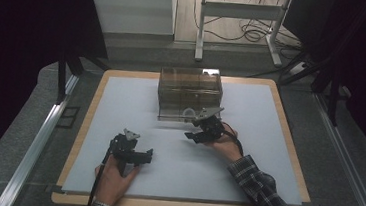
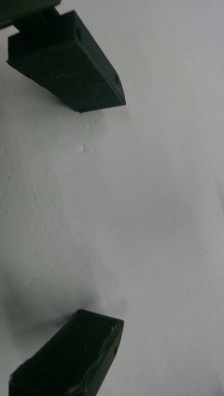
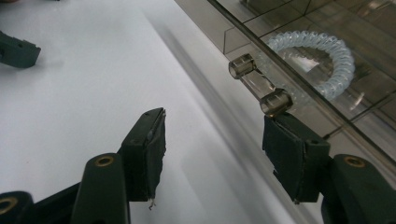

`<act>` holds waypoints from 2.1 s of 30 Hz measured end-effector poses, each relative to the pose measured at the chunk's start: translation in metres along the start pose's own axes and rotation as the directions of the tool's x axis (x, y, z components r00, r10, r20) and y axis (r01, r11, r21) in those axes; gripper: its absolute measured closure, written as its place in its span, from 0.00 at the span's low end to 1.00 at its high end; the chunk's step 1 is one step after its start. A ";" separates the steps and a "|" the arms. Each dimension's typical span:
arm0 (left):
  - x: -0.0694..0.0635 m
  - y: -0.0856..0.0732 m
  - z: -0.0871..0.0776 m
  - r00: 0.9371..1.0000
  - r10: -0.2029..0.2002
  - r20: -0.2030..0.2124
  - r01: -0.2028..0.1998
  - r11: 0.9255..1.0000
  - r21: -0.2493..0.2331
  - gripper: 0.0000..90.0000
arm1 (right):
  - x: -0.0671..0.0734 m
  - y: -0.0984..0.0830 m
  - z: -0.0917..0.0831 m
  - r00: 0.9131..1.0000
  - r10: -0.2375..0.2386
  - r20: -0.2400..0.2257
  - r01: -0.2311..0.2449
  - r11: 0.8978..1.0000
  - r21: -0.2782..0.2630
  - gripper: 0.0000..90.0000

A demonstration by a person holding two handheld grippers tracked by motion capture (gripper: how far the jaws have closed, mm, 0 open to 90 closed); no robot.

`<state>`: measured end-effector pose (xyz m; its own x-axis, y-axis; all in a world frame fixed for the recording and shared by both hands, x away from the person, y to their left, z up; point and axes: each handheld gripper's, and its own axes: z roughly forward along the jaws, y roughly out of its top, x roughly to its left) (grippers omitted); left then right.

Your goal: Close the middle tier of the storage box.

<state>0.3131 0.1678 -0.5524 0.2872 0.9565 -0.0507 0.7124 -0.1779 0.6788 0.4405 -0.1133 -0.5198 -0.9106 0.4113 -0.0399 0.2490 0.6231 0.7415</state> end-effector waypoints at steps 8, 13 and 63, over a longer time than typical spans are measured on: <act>0.000 0.000 0.000 1.000 0.000 0.000 0.000 1.000 0.000 0.00 | -0.003 0.003 -0.002 1.000 0.000 0.013 0.000 1.000 -0.009 0.43; 0.000 0.000 0.000 1.000 0.000 0.000 0.000 1.000 0.000 0.00 | -0.004 0.007 -0.001 1.000 0.003 0.016 -0.003 1.000 -0.007 0.43; 0.000 0.000 0.000 1.000 0.000 0.000 0.000 1.000 0.000 0.00 | -0.031 0.023 0.011 0.996 0.027 0.090 -0.026 1.000 -0.009 0.43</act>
<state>0.3131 0.1678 -0.5524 0.2876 0.9564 -0.0508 0.7124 -0.1781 0.6788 0.4780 -0.1038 -0.5089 -0.8704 0.4859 -0.0796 0.2700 0.6062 0.7481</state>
